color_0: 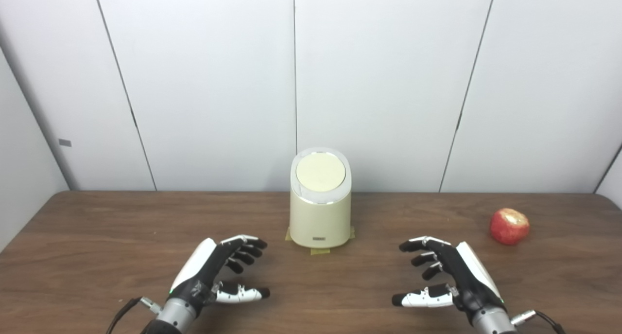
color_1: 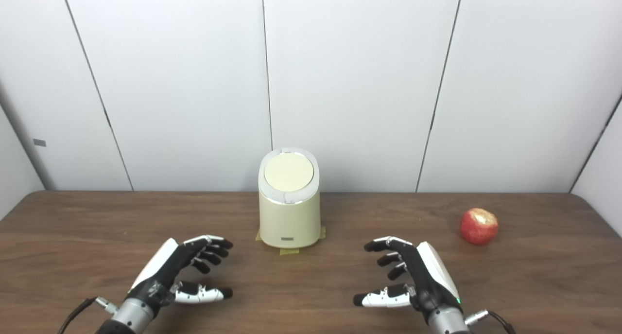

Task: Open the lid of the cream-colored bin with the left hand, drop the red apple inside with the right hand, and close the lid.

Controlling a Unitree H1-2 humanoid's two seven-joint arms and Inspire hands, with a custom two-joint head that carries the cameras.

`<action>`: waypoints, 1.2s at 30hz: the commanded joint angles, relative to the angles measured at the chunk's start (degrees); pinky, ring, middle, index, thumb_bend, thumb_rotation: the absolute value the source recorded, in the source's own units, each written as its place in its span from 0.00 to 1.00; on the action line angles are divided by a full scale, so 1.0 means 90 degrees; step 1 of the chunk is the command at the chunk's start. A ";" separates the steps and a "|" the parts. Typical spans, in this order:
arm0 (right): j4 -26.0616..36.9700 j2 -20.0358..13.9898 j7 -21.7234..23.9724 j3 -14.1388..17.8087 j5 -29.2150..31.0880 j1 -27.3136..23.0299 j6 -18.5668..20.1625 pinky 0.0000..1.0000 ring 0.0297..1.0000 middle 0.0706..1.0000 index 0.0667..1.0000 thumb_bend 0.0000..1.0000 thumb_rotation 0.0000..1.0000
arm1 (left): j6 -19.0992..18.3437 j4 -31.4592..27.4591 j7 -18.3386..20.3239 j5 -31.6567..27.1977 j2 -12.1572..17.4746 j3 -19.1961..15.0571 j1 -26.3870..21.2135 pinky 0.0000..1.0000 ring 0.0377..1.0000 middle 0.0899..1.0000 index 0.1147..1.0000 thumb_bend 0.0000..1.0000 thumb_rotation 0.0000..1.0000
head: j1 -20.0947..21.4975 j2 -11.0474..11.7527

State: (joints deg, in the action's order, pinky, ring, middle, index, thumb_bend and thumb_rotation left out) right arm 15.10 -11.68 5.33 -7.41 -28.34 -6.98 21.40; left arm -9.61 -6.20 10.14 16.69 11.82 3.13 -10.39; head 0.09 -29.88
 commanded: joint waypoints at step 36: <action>0.0063 0.0276 -0.0303 0.0049 -0.0188 -0.0293 -0.0131 0.47 0.61 0.76 0.63 0.75 0.08 | 0.0197 0.2795 -0.1642 0.0659 -0.0582 0.0392 -0.3986 0.93 1.00 1.00 1.00 1.00 0.43 | 0.0145 0.0178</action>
State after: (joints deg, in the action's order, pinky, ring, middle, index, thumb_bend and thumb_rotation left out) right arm 14.81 -9.17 3.95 -7.20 -29.63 -7.22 22.02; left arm -10.13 18.63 -2.61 20.87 5.63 6.26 -42.09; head 1.14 -28.39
